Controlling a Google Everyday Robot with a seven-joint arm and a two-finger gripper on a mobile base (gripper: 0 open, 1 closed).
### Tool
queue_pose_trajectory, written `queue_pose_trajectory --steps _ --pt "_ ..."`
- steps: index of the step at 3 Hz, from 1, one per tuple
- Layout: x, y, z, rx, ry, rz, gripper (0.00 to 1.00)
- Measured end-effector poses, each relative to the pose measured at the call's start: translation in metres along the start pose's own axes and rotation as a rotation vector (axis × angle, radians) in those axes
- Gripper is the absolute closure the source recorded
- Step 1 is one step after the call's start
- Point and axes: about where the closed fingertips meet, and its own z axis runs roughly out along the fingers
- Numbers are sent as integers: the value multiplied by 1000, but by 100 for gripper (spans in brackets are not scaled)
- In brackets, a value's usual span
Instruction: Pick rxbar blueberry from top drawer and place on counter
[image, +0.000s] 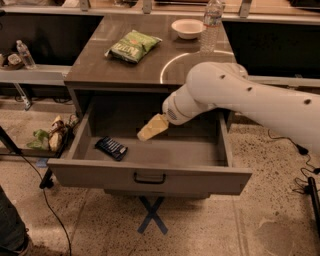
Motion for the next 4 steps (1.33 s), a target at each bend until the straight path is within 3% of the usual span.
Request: queue_pose_trajectory --steps 2,4 --pt "-4 4 16 8 -28 35 0" --pt "-13 21 75 -37 -120 29 0"
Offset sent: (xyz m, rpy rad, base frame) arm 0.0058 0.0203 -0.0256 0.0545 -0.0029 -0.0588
